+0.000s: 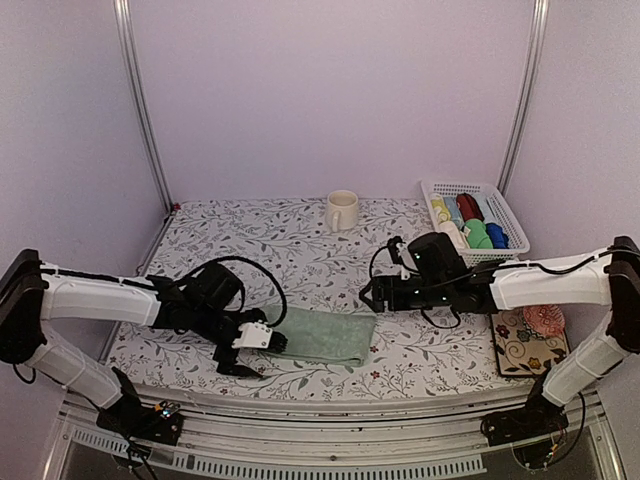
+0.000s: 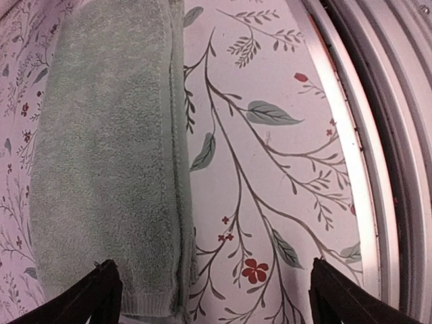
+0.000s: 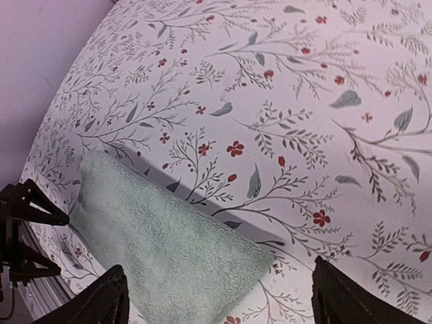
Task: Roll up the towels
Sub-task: Smooth out the towel at the center of the board, then adjust the towel at the center of the board, then roll the towel at the center of the board.
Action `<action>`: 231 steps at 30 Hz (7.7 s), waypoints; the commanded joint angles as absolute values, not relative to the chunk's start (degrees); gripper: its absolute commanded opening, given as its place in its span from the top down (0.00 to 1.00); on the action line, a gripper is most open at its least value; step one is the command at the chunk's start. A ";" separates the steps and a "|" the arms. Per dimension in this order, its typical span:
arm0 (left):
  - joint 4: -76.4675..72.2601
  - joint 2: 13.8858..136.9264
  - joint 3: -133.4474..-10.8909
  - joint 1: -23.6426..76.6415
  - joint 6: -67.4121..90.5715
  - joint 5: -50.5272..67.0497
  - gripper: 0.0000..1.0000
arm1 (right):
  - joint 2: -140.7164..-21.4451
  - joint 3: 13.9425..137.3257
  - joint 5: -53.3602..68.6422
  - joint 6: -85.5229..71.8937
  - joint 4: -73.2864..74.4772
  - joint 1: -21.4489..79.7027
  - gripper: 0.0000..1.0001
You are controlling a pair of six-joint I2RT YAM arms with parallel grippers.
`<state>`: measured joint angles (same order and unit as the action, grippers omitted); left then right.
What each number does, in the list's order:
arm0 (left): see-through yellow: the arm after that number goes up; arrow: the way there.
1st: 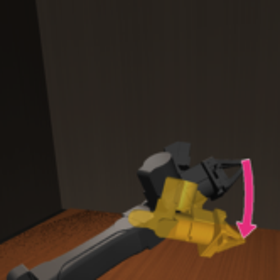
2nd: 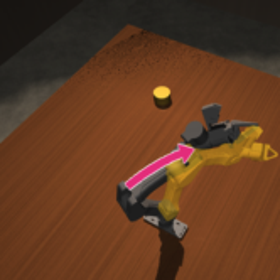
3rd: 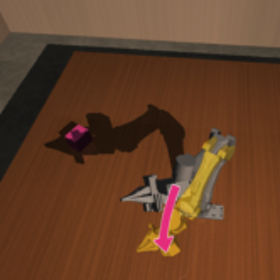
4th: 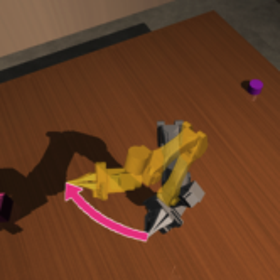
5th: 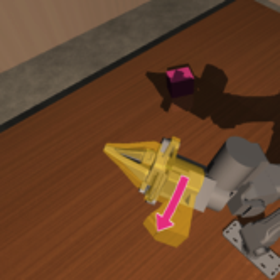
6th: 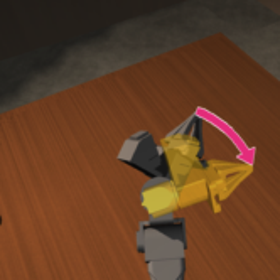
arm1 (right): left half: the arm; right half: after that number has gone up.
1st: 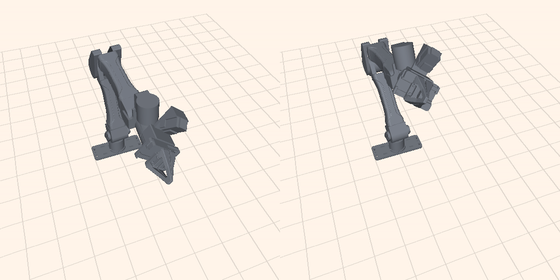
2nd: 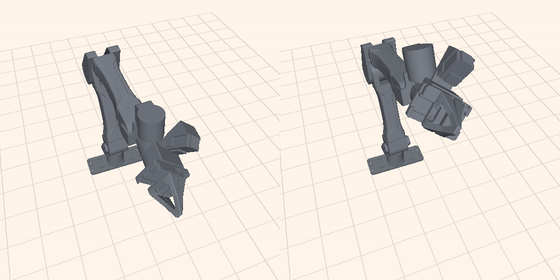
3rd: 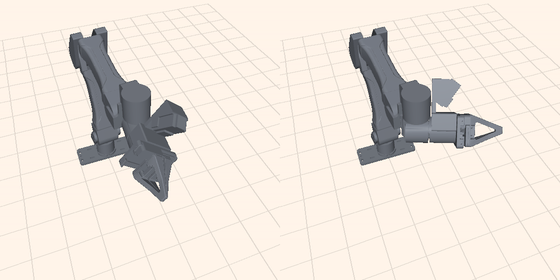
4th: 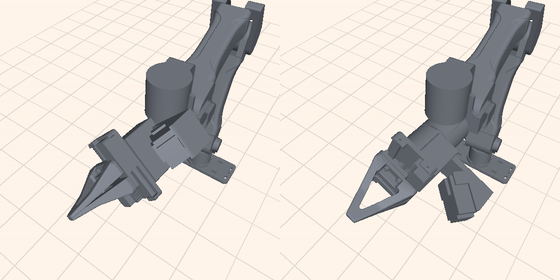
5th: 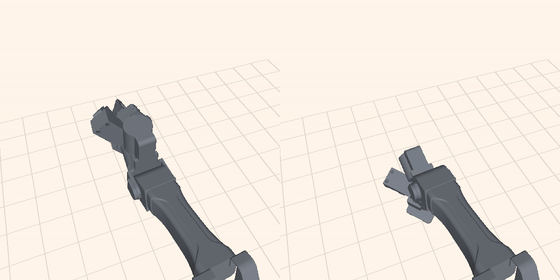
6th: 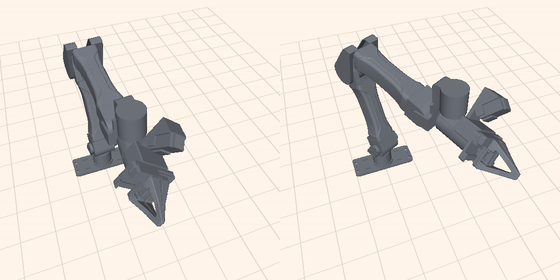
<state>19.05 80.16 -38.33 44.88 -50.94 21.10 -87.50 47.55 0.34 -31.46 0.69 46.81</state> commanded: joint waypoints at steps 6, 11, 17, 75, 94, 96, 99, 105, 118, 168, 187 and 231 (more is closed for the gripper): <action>0.76 81.65 -32.30 53.77 -48.78 1.31 0.03 | -78.91 45.42 -5.83 -27.66 4.97 46.49 0.01; -3.64 86.61 -32.02 54.79 -48.60 -4.19 0.03 | -79.31 44.90 -6.33 -27.53 5.68 46.53 0.01; -10.51 90.79 -31.48 53.72 -50.92 -9.24 0.03 | -79.14 44.38 -6.99 -26.92 5.43 46.57 0.01; -5.15 103.46 -52.12 63.68 -33.95 -2.96 0.24 | -67.24 25.60 -9.12 -22.08 -3.97 46.49 0.01; -6.08 104.61 -48.58 64.20 -39.02 -4.75 1.00 | -64.07 24.22 -4.01 -13.02 -8.47 46.49 0.01; -8.79 101.14 -43.91 64.11 -42.44 -3.32 1.00 | -64.64 23.93 -2.37 -9.67 -10.97 47.79 0.01; -12.46 96.49 -37.39 63.21 -45.71 -1.20 1.00 | -67.03 23.15 -7.31 -0.87 -17.00 53.88 0.01; -14.39 89.22 -29.24 61.79 -49.54 2.64 1.00 | -79.77 25.97 -15.34 19.28 -26.59 66.45 0.01; -22.67 78.94 -17.81 61.45 -52.46 -1.13 1.00 | -105.31 39.09 -21.28 42.14 -35.49 75.25 0.21; -12.56 64.36 -10.65 63.73 -53.63 -1.05 1.00 | -105.35 48.33 -3.98 25.80 -15.51 75.59 0.98; -8.27 55.25 -8.62 62.37 -55.29 -0.04 0.33 | -110.56 61.16 17.59 14.50 0.94 66.61 0.98; -39.51 88.57 -6.21 62.41 -74.39 -9.53 0.68 | -123.98 74.25 39.95 1.46 17.74 55.19 0.97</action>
<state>-45.08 83.94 -6.81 62.83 -74.41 -7.35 -121.32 74.00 40.69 1.08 14.35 55.79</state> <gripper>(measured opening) 0.342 0.028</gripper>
